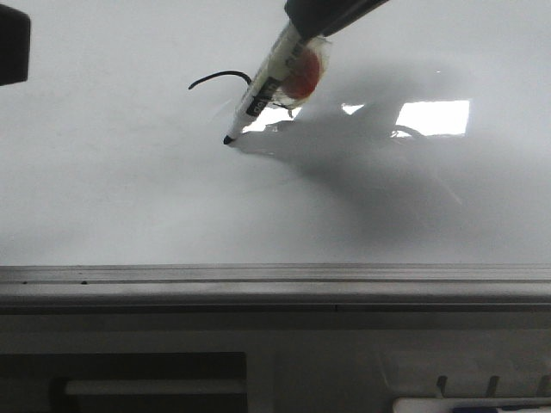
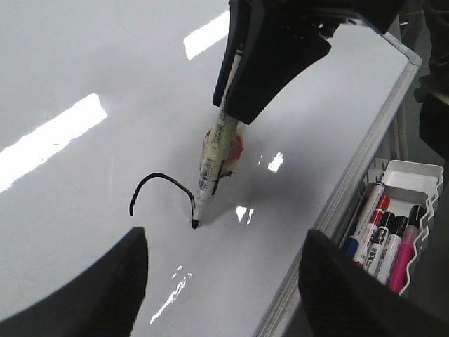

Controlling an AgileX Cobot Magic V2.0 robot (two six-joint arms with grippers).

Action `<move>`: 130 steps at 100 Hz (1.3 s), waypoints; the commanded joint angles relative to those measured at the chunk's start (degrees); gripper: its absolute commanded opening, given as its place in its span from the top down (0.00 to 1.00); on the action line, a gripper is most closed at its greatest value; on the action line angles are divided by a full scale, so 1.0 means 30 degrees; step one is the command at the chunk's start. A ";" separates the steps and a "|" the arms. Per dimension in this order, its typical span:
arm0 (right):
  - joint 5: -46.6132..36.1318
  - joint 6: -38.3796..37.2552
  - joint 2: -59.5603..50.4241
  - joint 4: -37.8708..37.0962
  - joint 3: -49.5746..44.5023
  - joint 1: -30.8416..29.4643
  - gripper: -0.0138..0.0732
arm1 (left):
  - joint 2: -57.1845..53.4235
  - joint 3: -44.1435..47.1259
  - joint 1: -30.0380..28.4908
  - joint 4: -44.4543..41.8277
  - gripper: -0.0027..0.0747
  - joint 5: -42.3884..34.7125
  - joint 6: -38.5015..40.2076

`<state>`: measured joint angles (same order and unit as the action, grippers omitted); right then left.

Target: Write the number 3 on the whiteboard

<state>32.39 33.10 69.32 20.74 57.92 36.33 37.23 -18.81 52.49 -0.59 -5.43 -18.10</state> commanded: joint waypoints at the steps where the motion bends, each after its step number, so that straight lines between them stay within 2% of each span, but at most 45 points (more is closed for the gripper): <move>1: -0.0936 0.0033 -0.0065 -0.0835 0.0296 -0.0120 0.91 | -0.0087 -0.0532 0.0112 0.0196 0.42 -0.1458 0.0159; 38: 0.1437 -0.0210 -0.0976 -0.1211 0.0188 -0.0120 0.91 | -0.0087 -0.0532 0.0112 0.0196 0.42 -0.1458 0.0159; 56: 0.0756 -0.0210 -0.0419 -0.1102 -0.0016 0.0653 0.91 | -0.0087 -0.0532 0.0112 0.0196 0.42 -0.1458 0.0159; 80: -0.1523 -0.0210 0.1131 -0.1102 0.0480 0.2295 0.91 | -0.0087 -0.0532 0.0112 0.0196 0.42 -0.1458 0.0159; 110: 0.0312 -0.0210 -0.0441 -0.1102 0.0991 0.2450 0.91 | -0.0087 -0.0532 0.0112 0.0030 0.42 -0.1089 0.0121; 130: 0.0346 -0.0210 -0.0777 -0.1102 0.1081 0.3792 0.91 | 0.1180 -0.0532 0.0160 -0.0236 0.42 -0.1521 0.0121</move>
<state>36.64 32.51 68.60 17.17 58.93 46.17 38.96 -18.81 52.49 -0.81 -4.98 -18.10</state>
